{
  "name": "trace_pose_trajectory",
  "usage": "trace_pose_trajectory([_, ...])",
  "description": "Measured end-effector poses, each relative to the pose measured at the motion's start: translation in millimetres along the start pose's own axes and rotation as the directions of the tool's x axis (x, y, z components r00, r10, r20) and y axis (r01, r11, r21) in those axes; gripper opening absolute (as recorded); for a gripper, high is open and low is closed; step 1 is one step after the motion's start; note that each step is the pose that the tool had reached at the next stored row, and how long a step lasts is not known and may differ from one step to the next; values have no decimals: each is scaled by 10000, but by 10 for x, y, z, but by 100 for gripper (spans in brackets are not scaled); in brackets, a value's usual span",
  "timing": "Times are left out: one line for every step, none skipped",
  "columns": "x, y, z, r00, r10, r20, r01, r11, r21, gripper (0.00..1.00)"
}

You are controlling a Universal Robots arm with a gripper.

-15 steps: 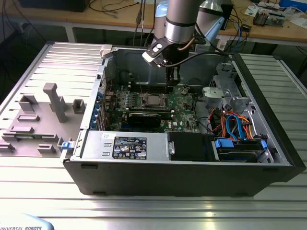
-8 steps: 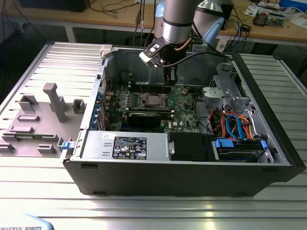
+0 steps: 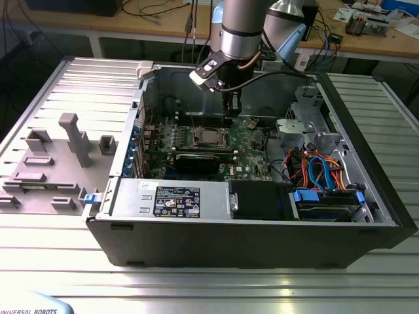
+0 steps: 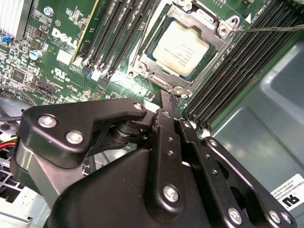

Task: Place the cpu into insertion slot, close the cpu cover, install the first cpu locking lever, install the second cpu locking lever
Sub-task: 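Close the cpu cover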

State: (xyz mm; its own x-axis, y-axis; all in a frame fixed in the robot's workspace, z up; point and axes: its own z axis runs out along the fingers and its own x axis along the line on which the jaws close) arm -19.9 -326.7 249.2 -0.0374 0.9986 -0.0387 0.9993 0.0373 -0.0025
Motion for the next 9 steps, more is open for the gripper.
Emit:
trace_pose_trajectory([0, 0, 0, 10000, 0, 0, 0, 10000, 0, 11])
trace_pose_trajectory([0, 0, 0, 10000, -1, 0, 1, 10000, 0, 11])
trace_pose_trajectory([0, 0, 0, 10000, -1, 0, 1, 10000, 0, 11])
trace_pose_trajectory([0, -2, 0, 10000, 0, 0, 0, 10000, 0, 11])
trace_pose_trajectory([0, -2, 0, 10000, 0, 0, 0, 10000, 0, 11])
trace_pose_trajectory([0, -6, 0, 10000, 2, 0, -2, 10000, 0, 11])
trace_pose_trajectory([1, -13, 1, 10000, 1, -1, -1, 10000, 0, 11])
trace_pose_trajectory([1, -21, 2, 10000, 0, -1, 0, 10000, 0, 11])
trace_pose_trajectory([1, -31, 3, 10000, 0, 0, 0, 10000, 0, 11])
